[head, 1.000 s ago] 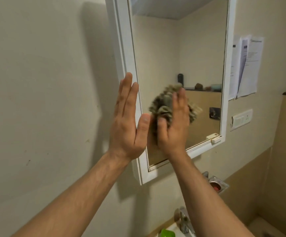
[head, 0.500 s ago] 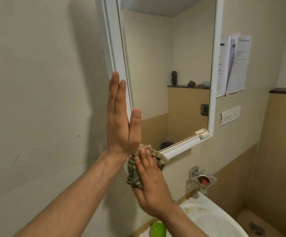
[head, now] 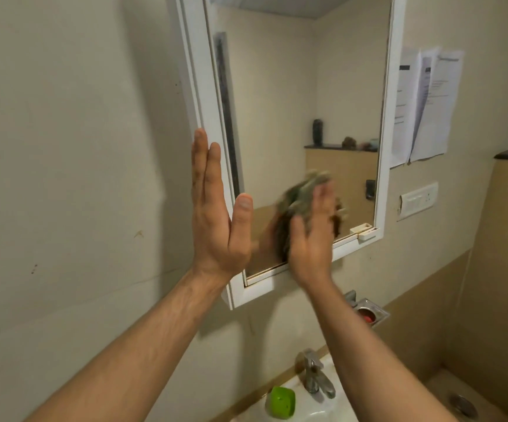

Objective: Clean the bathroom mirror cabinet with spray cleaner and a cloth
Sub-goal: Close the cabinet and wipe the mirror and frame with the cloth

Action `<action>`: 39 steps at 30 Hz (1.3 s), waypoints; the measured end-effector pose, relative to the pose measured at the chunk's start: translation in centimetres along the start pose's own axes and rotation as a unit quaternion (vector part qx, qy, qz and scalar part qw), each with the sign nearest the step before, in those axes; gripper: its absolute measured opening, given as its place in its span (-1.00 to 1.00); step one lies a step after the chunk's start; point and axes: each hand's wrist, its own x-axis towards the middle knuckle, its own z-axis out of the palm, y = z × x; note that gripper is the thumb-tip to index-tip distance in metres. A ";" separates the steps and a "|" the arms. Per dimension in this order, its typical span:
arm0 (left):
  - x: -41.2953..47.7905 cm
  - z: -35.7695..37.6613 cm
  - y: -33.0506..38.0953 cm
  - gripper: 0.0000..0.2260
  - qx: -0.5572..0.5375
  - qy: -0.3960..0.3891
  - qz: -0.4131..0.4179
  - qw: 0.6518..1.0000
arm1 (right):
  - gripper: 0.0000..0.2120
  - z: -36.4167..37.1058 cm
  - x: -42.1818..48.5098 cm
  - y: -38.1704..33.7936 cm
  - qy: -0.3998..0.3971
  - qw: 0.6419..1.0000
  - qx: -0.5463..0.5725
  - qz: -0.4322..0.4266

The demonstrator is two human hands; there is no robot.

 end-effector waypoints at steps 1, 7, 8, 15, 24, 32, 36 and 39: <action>0.0 0.1 0.2 -0.41 -0.005 0.001 -0.006 1.000 | -0.31 0.1 2.2 -1.2 0.065 0.993 0.020 0.097; -0.3 0.2 0.3 -0.40 -0.012 0.001 -0.010 1.000 | -0.40 3.7 -2.5 -0.9 -0.091 0.913 -0.099 -0.385; -0.4 0.0 0.3 -0.39 -0.010 -0.004 -0.011 1.000 | -0.39 2.8 -2.7 1.0 -0.102 0.902 -0.108 -0.406; -2.2 -0.1 2.6 -0.31 0.213 -0.087 0.025 0.973 | -0.30 -1.9 2.6 6.1 0.103 0.987 -0.058 0.108; -2.5 6.0 4.5 -0.24 0.309 -0.226 0.147 0.912 | -0.23 -4.4 5.2 9.0 0.060 0.991 -0.108 0.054; -2.2 6.1 3.4 -0.23 0.354 -0.202 0.122 0.905 | -0.24 -5.8 7.9 7.7 0.092 0.925 -0.076 0.360; -1.0 4.7 2.6 -0.21 0.398 -0.123 0.076 0.906 | -0.22 -2.6 4.7 3.8 0.034 0.988 -0.149 0.010; 1.1 3.7 2.6 -0.23 0.384 -0.036 0.029 0.922 | -0.29 0.0 2.3 1.9 -0.090 0.909 -0.170 -0.369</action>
